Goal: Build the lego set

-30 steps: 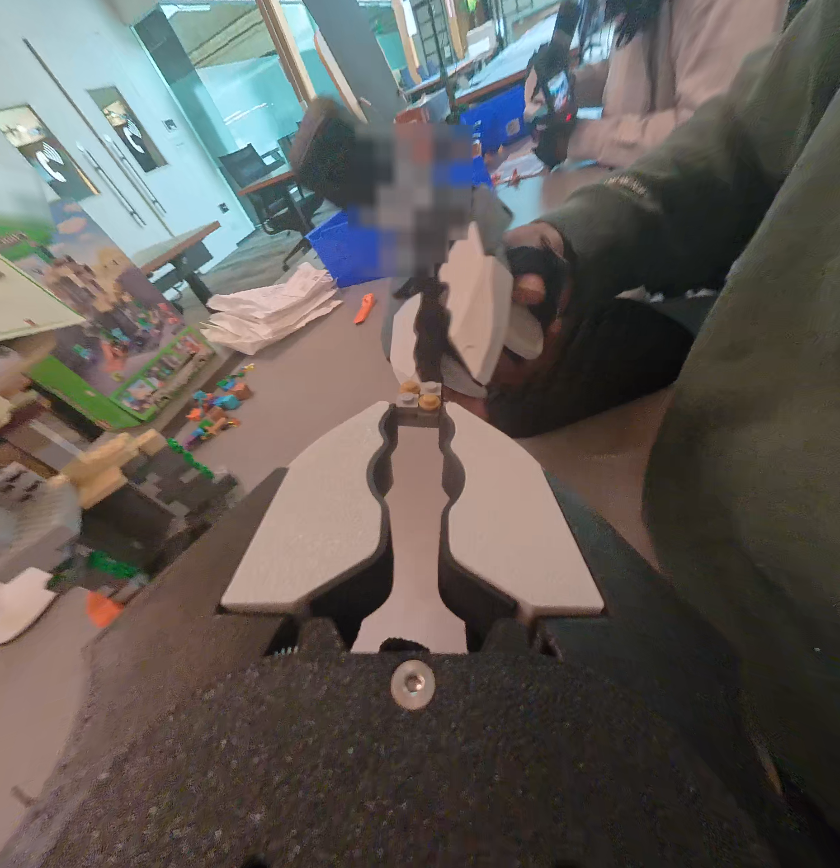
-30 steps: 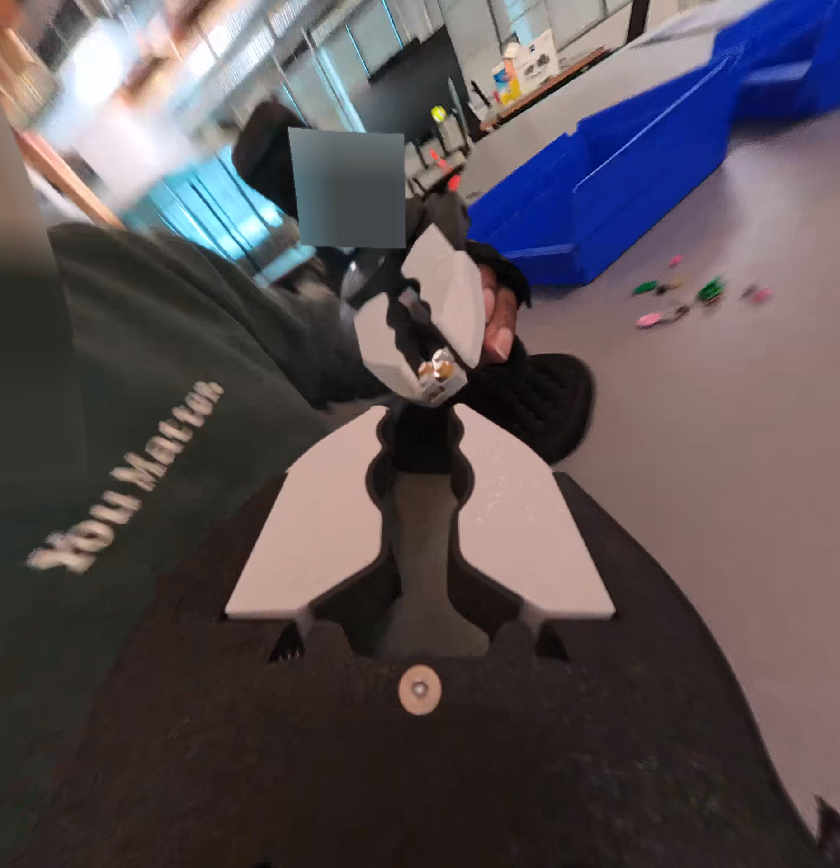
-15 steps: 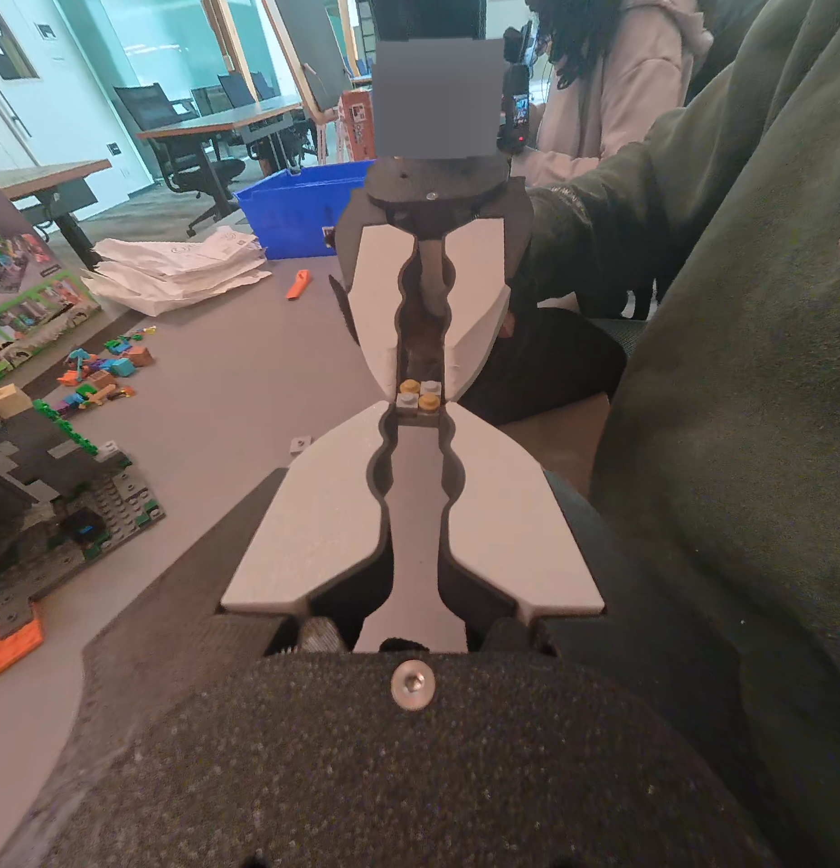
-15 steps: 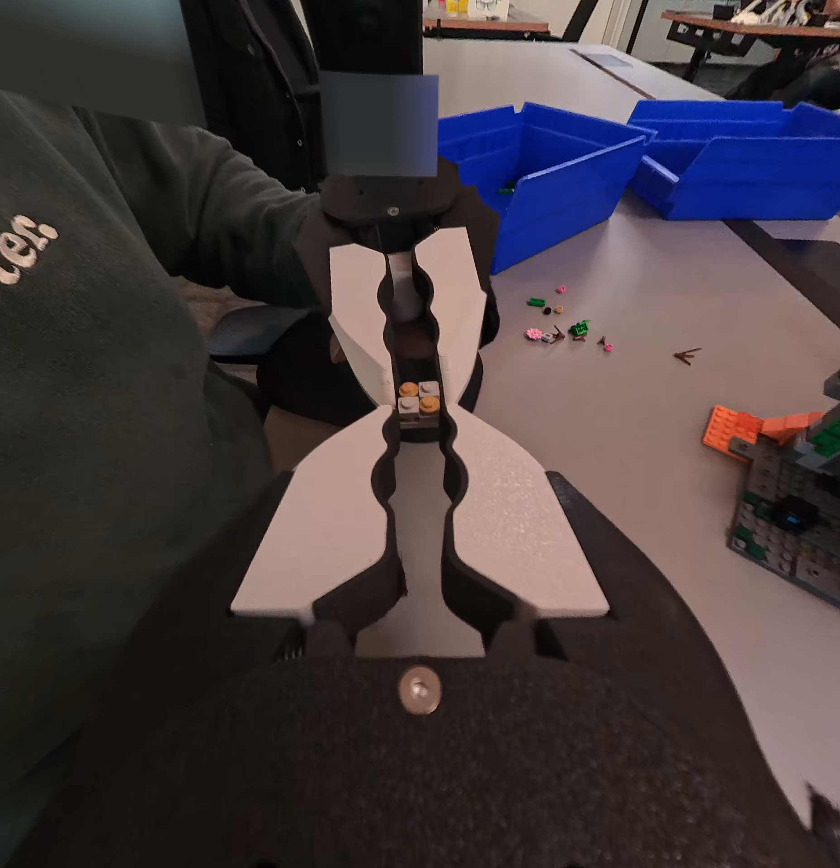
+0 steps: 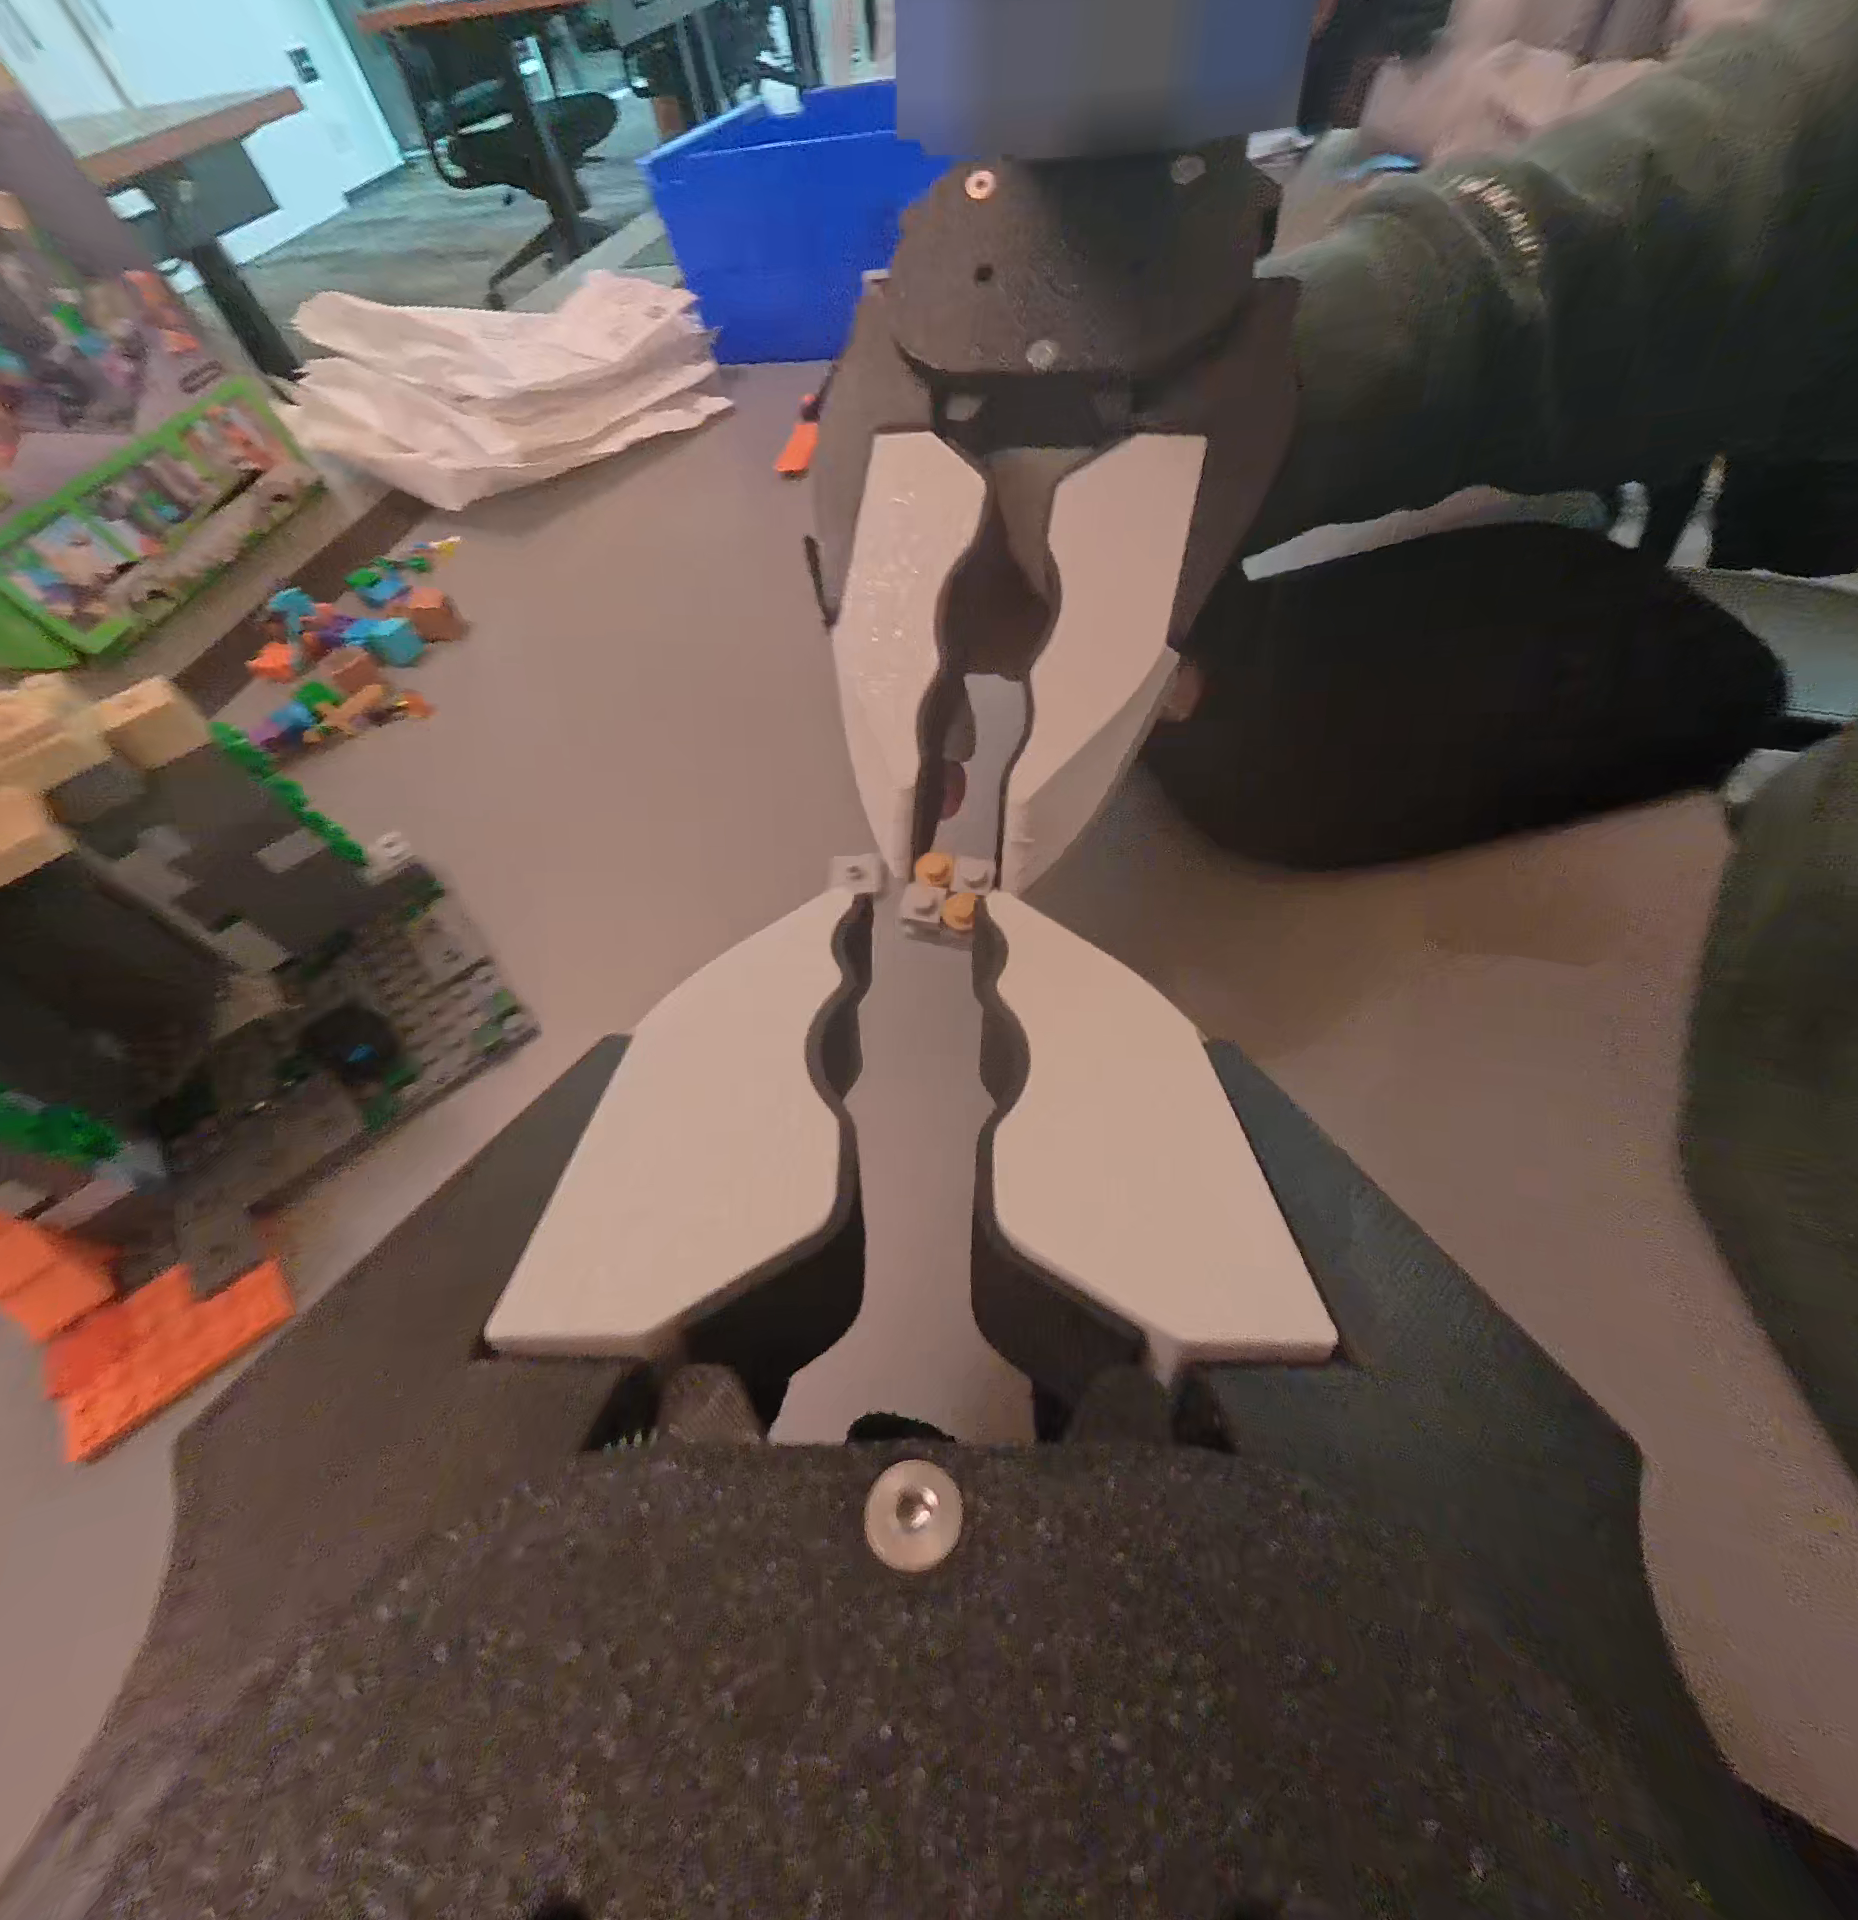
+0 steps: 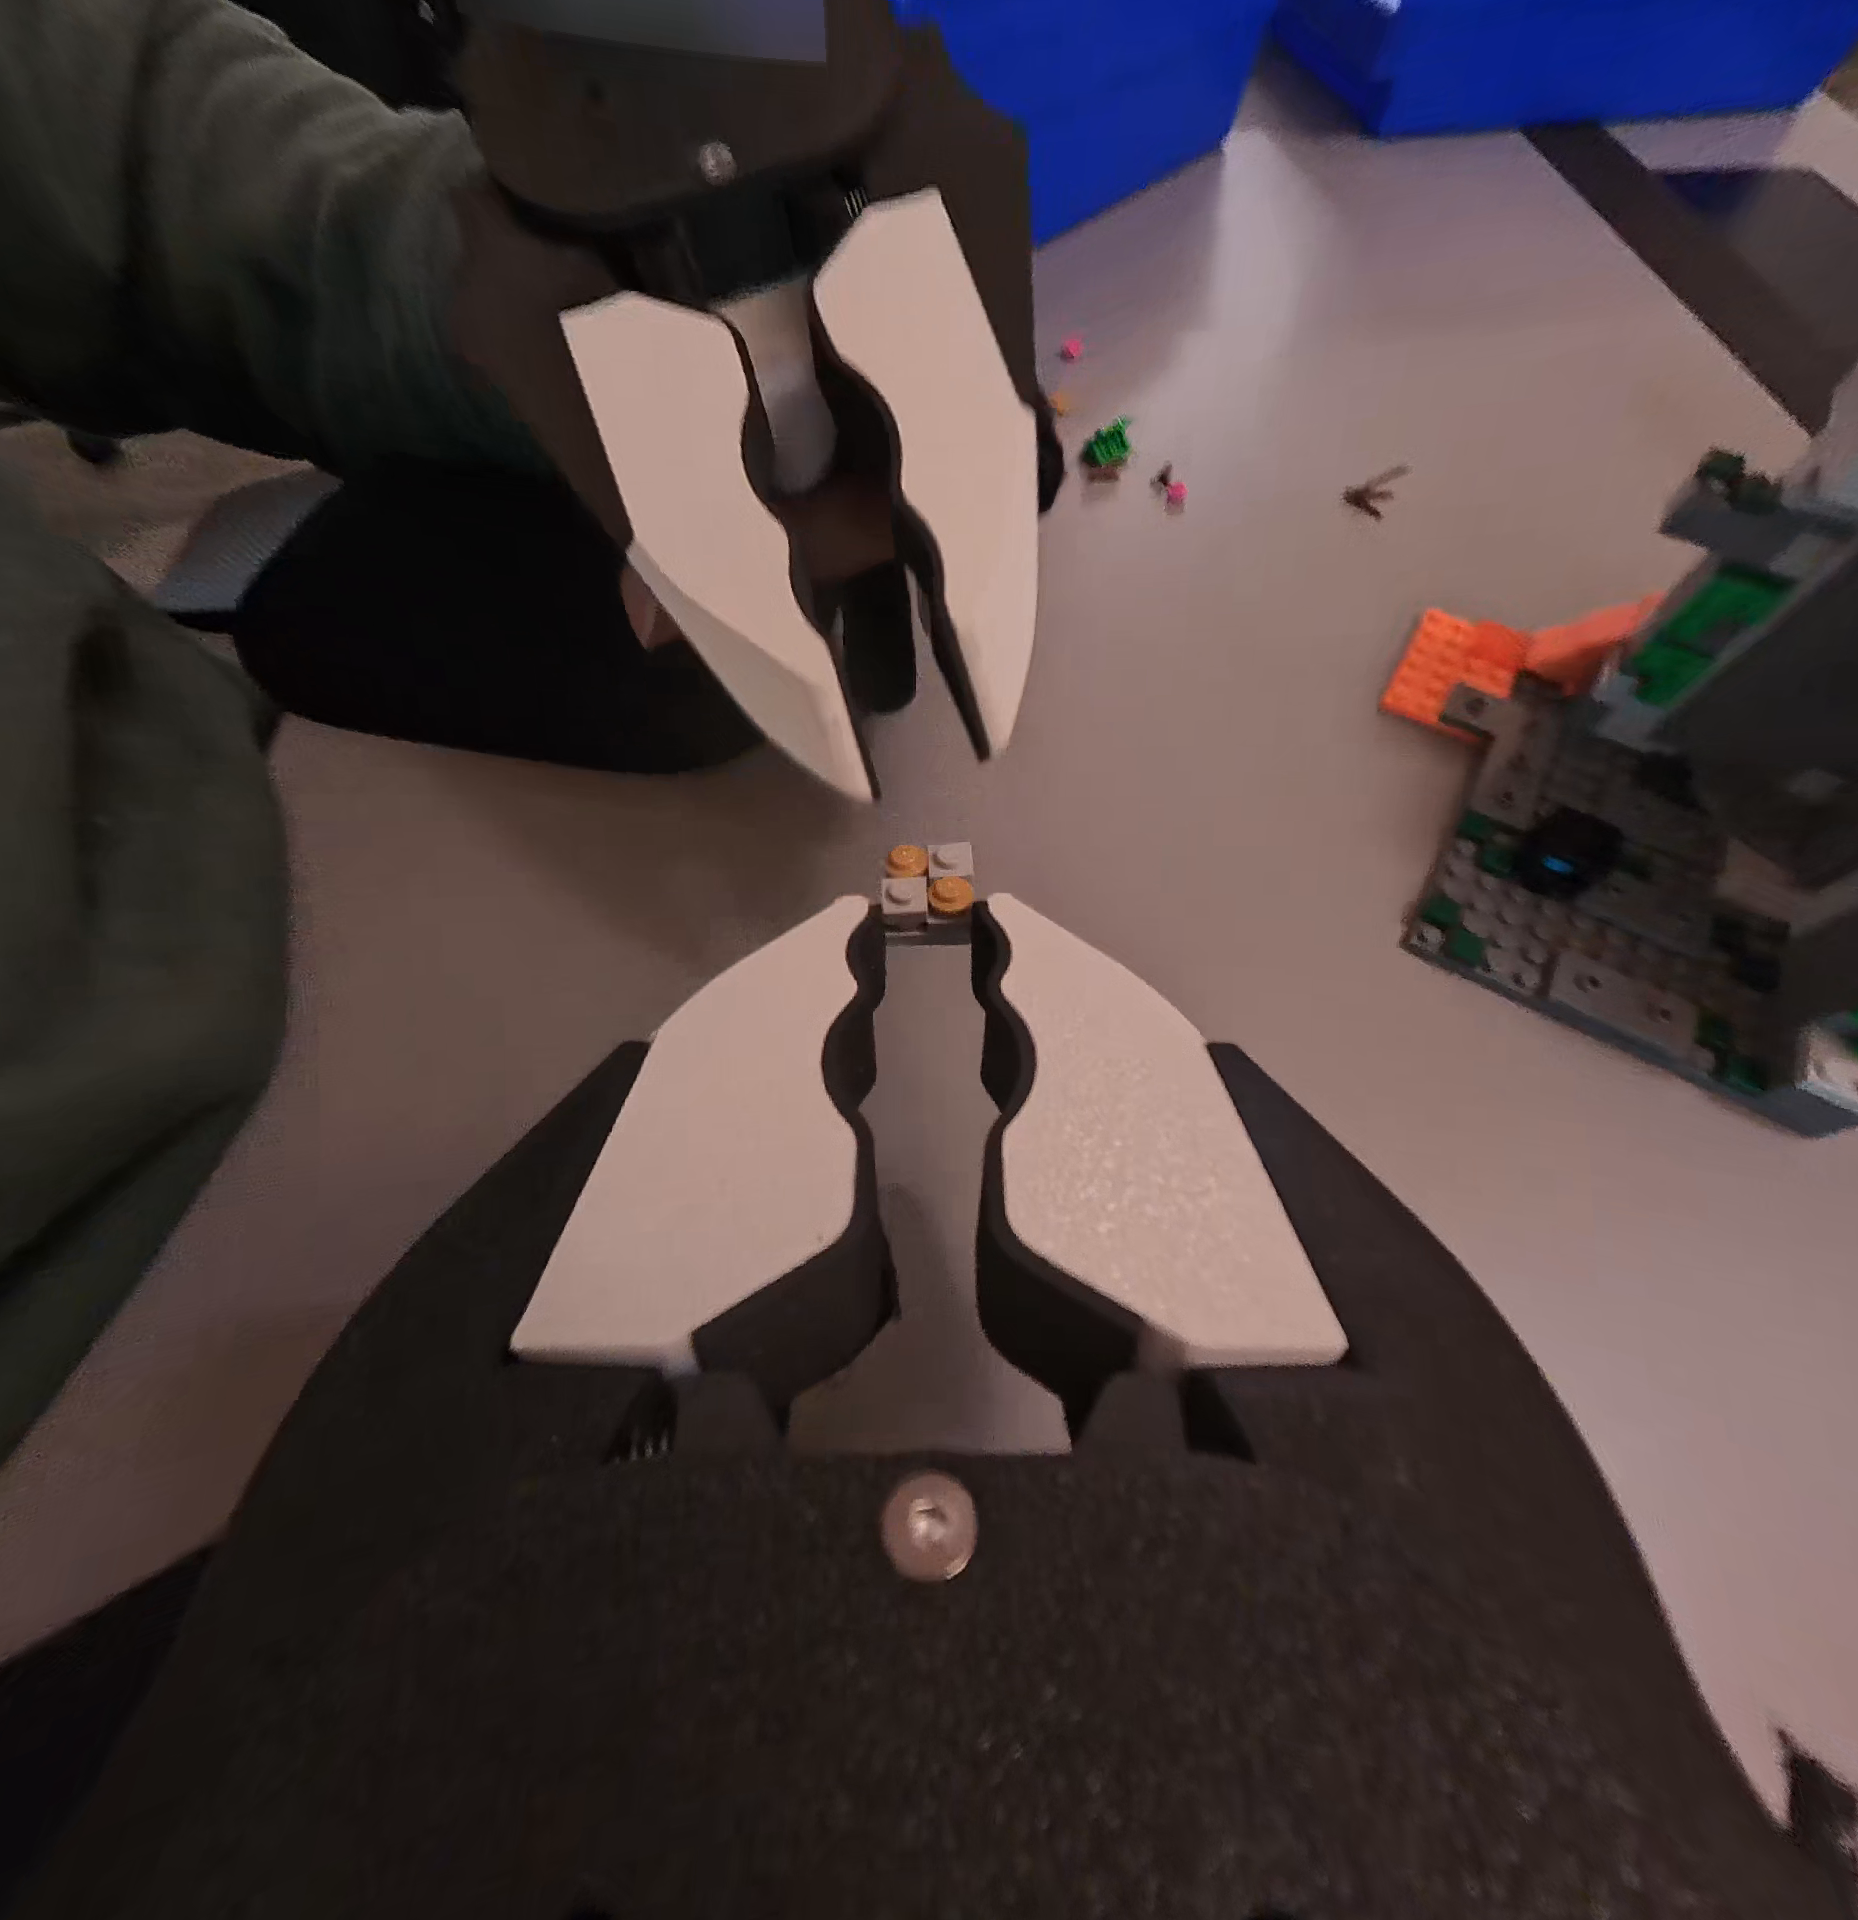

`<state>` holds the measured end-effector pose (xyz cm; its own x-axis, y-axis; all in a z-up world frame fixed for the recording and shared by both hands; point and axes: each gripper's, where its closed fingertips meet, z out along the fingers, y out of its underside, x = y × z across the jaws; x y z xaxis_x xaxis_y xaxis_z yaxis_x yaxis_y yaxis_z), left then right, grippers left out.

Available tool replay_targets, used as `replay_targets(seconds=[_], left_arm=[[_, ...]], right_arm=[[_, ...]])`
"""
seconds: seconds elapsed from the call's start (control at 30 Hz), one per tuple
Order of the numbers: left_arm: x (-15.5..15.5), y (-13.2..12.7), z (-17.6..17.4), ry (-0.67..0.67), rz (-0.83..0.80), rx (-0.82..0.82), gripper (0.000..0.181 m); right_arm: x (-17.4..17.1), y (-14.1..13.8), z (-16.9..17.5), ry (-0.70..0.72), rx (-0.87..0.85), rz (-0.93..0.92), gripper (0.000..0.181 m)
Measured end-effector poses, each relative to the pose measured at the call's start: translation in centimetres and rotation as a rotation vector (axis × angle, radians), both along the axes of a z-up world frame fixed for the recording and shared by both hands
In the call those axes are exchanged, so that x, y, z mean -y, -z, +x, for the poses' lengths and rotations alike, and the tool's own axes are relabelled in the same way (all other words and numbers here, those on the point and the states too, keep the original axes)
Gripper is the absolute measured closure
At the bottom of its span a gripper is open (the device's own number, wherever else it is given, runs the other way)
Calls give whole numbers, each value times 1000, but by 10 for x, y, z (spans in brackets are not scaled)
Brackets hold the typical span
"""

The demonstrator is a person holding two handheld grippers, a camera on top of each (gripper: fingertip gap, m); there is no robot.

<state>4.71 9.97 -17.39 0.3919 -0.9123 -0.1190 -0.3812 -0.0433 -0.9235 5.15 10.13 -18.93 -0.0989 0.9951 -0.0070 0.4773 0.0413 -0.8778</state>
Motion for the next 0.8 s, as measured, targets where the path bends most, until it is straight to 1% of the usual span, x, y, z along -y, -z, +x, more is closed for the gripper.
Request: replay_targets(seconds=[0.13, 0.3, 0.5, 0.8], left_arm=[[-23, 1, -17, -97, 6, 42, 164], [-30, 5, -30, -156, 16, 60, 165], [-33, 8, -31, -174, 9, 63, 166], [-33, 14, -30, -178, 9, 30, 167]], right_arm=[[-21, 22, -3, 18, 89, -13, 166], [-28, 41, -13, -22, 193, 19, 165], [-27, 48, -22, -83, 255, 50, 165], [-22, 56, -15, -122, 321, 89, 165]])
